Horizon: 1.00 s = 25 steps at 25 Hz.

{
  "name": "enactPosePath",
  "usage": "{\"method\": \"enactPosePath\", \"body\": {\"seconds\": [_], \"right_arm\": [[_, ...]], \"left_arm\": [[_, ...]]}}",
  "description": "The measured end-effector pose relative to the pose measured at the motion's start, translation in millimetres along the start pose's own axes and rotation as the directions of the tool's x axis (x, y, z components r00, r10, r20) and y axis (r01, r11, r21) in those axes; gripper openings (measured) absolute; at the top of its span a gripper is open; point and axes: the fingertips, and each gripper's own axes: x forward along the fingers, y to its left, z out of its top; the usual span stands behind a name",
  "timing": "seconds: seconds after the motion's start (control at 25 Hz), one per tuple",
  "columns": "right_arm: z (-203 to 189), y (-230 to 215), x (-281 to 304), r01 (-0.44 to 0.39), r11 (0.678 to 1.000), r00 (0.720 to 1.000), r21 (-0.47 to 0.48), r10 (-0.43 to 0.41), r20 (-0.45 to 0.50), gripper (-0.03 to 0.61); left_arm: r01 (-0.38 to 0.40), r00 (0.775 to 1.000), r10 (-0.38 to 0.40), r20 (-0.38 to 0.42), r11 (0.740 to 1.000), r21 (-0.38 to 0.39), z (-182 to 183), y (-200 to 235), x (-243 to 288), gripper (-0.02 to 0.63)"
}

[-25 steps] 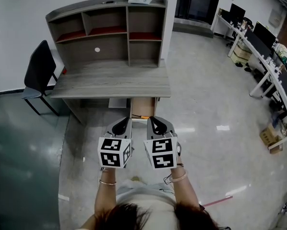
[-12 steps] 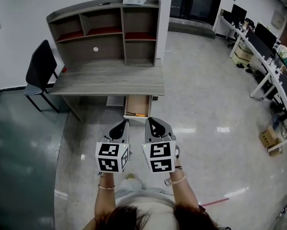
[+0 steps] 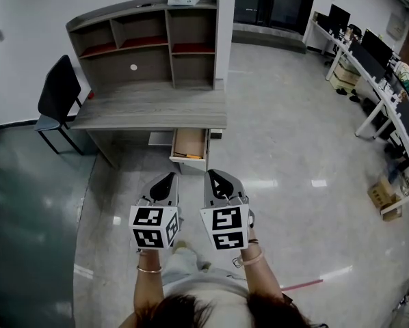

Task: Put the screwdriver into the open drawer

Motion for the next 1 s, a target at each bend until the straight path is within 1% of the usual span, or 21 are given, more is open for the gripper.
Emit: {"method": "enactPosePath", "body": {"seconds": [0.36, 0.56, 0.84, 1.0], "right_arm": [[-5, 0, -29, -0.031, 0.999, 0.999, 0.022, 0.031, 0.017, 0.028], [-4, 3, -34, -0.047, 0.999, 0.999, 0.019, 0.046, 0.026, 0.028], [-6, -2, -30, -0.027, 0.999, 1.0, 0.03, 0.026, 0.016, 0.027], [-4, -4, -21, -0.012, 1.0, 1.0, 0.017, 0.012, 0.007, 0.027]], "left_arm": [[-0.013, 1.0, 0.012, 0.02, 1.0, 0.01, 4, -24, -23, 0.018], [-0.003, 1.0, 0.003, 0.027, 1.0, 0.02, 7, -32, -26, 0.018], [0.012, 1.0, -0.013, 0.027, 0.999, 0.034, 10, -31, -20, 0.018], [0.026, 0.999, -0.026, 0.021, 0.999, 0.037, 12, -26, -11, 0.018]]}}
